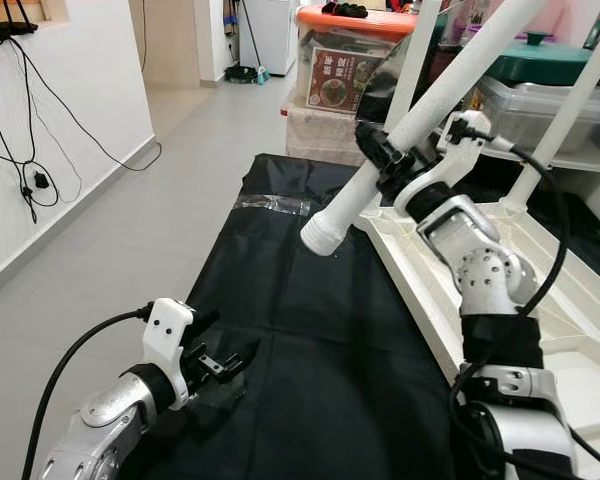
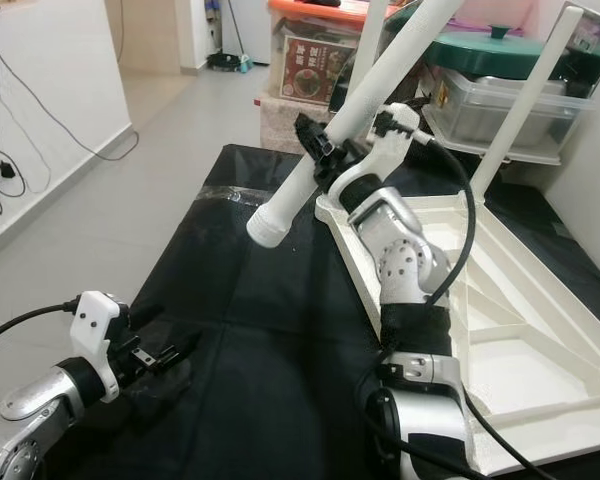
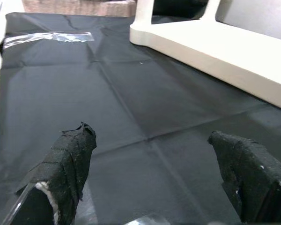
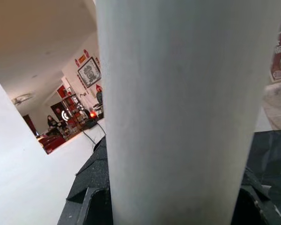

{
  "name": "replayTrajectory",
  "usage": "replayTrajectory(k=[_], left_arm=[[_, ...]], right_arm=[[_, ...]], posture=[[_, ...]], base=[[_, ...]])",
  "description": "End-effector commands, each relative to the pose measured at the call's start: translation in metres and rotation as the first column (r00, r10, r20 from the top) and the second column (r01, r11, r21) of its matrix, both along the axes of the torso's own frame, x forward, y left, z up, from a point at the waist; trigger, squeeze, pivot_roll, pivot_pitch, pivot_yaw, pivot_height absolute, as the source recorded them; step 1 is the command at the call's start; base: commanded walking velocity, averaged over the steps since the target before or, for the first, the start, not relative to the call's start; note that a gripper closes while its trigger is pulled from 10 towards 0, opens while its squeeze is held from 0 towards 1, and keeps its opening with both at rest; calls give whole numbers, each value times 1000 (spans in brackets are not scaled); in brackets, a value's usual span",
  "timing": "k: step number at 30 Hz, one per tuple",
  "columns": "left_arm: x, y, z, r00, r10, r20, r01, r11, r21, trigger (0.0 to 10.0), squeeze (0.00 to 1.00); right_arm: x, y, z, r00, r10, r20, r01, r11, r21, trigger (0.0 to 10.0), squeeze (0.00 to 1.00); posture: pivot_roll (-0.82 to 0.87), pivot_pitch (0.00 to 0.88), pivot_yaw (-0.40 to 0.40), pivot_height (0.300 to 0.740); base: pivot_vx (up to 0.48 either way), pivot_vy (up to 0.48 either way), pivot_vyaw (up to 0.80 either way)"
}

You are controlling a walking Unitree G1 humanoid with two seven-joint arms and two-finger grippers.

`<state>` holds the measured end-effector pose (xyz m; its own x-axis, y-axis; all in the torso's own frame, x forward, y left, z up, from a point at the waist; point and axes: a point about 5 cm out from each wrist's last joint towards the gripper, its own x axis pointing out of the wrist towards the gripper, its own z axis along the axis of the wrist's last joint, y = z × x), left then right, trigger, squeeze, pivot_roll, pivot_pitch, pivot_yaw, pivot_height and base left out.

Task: Building children table

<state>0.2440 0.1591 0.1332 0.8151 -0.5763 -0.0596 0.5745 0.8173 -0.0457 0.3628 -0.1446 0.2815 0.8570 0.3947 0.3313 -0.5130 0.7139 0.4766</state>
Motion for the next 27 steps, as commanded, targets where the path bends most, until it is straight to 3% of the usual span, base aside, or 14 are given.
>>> replayTrajectory(k=[1, 27], left_arm=[[-1, -2, -5, 1000, 4, -11, -4, 1000, 1, 10000, 0], [1, -7, -8, 999, 37, -11, -37, 999, -5, 10000, 0]], right_arm=[[-3, 4, 1, 1000, 15, 2, -15, 1000, -4, 0, 0], [-17, 17, -13, 998, 59, 5, -58, 998, -37, 0, 0]], posture=[[95, 0, -86, 740], [91, 0, -82, 740]], base=[[0, 0, 0], [0, 0, 0]])
